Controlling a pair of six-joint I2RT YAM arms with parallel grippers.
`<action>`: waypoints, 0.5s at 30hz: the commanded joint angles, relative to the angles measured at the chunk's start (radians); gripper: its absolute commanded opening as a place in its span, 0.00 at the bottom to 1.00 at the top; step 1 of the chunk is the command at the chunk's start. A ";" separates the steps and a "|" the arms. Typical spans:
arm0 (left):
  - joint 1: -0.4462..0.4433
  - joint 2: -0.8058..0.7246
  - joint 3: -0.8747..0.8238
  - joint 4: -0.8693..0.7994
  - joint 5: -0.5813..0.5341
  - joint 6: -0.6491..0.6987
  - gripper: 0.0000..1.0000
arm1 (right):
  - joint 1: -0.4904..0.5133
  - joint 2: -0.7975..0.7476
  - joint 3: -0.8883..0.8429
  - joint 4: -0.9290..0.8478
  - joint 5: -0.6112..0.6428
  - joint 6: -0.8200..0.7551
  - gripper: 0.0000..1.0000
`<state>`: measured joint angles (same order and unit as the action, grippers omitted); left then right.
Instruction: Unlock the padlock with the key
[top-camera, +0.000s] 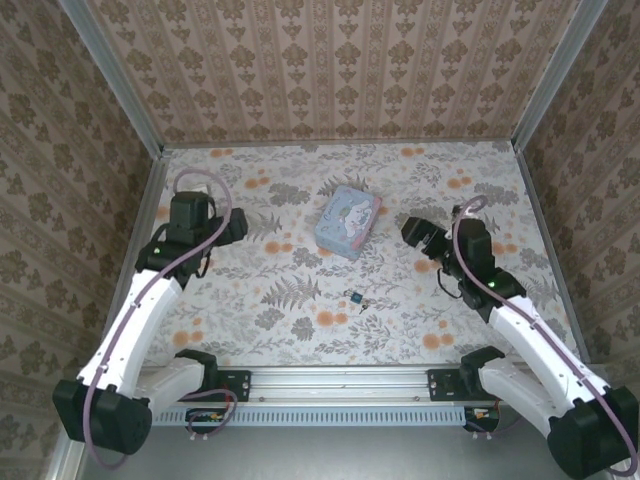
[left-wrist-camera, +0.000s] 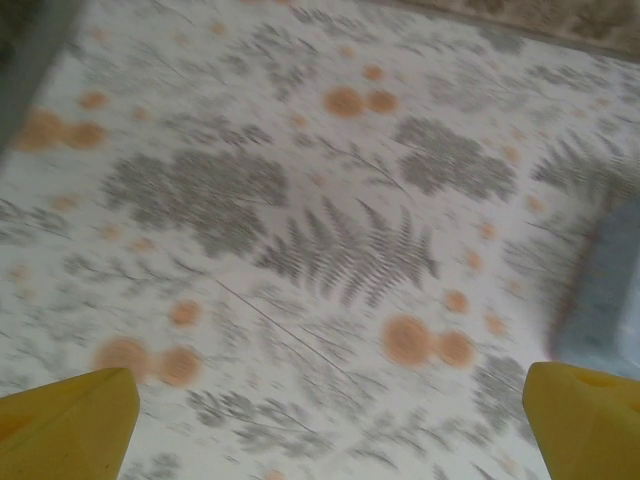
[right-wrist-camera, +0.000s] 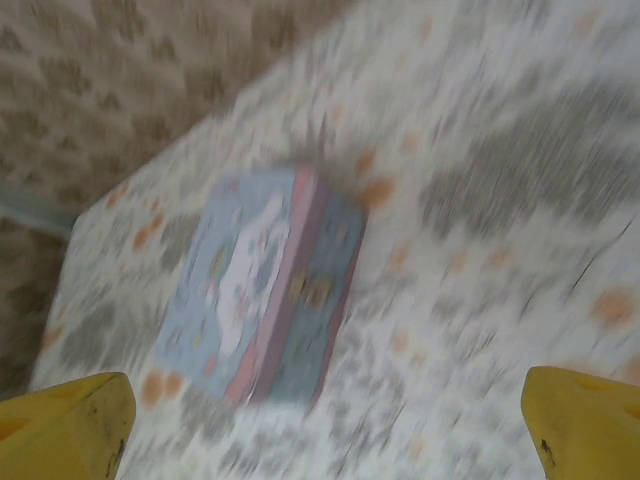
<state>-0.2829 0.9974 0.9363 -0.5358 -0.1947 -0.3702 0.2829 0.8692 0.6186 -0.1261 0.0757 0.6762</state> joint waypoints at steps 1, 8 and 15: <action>0.032 -0.049 -0.105 0.236 -0.175 0.195 1.00 | -0.014 0.018 -0.041 0.157 0.271 -0.273 1.00; 0.230 0.009 -0.371 0.665 -0.093 0.269 1.00 | -0.109 0.195 -0.068 0.380 0.367 -0.495 1.00; 0.232 0.275 -0.489 1.050 -0.003 0.316 1.00 | -0.195 0.410 -0.149 0.668 0.326 -0.564 1.00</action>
<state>-0.0380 1.2140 0.4633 0.2668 -0.2588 -0.1139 0.1024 1.2217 0.4862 0.3874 0.3878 0.1936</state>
